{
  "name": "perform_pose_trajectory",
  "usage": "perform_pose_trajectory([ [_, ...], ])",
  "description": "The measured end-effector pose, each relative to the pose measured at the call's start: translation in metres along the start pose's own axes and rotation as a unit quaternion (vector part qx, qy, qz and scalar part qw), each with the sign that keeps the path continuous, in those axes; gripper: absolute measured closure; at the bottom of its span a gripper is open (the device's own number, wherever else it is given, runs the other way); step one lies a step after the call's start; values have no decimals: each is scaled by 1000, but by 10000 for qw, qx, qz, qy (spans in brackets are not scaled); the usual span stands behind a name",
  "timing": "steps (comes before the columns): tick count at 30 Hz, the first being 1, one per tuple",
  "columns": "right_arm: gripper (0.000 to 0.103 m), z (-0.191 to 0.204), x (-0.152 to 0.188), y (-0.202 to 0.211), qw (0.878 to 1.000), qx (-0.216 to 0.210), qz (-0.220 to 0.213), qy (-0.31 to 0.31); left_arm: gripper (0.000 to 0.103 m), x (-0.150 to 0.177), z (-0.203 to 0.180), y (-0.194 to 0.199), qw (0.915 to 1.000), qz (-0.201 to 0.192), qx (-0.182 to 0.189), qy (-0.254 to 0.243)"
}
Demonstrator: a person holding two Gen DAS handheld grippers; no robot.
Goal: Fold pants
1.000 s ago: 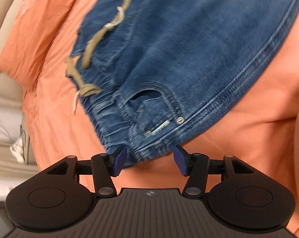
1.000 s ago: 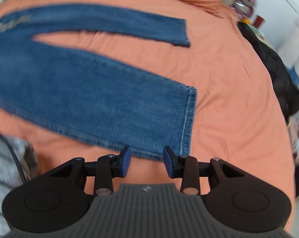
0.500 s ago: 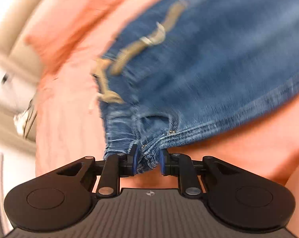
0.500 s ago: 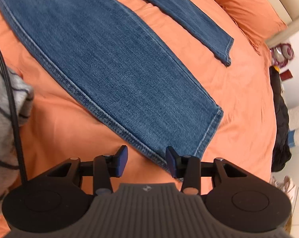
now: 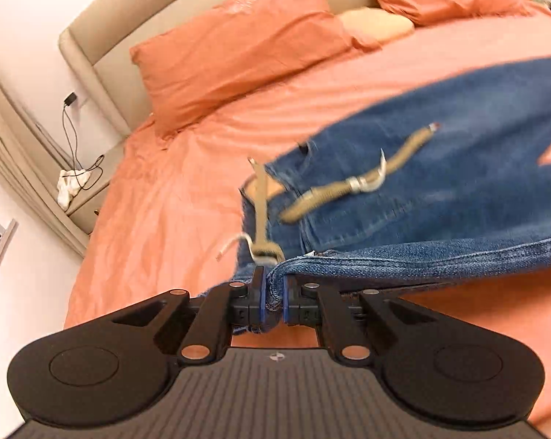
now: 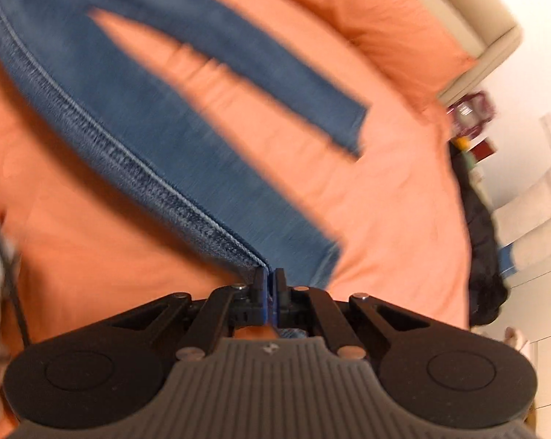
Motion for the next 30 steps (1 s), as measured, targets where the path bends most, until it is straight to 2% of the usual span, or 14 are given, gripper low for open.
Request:
perform_pose_trajectory([
  [6, 103, -61, -72, -10, 9981, 400, -325, -322, 95, -58, 19, -14, 9997, -131, -145, 171],
  [9, 103, -88, -110, -32, 9968, 531, -433, -409, 95, -87, 24, -34, 9995, -99, -207, 195],
  [16, 103, -128, -190, -138, 9973, 570, -188, -414, 95, -135, 20, -113, 9990, 212, -378, 133],
  [18, 103, -132, -210, -171, 9971, 609, -239, -380, 95, -142, 19, -139, 9984, 356, -386, 205],
  [22, 103, -133, -237, -240, 9977, 588, 12, -340, 94, -147, 10, -188, 9970, 656, -358, 179],
  [26, 103, -123, -245, -298, 9978, 483, 347, -301, 94, -141, -2, -233, 9945, 993, -313, 129],
  [30, 103, -109, -242, -340, 9972, 449, 579, -144, 94, -129, -12, -258, 9924, 1174, -346, 138],
])
Point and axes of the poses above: each gripper's, at about its wrist camera, not at the fingertips, and y roughly against the way its jaws point, z to its left, x to its underside, the point moved 9 cm from there along -y, roughly the way its jaws point, and after that the axes turned 4 degrees about -z, right-handed, at the moved point
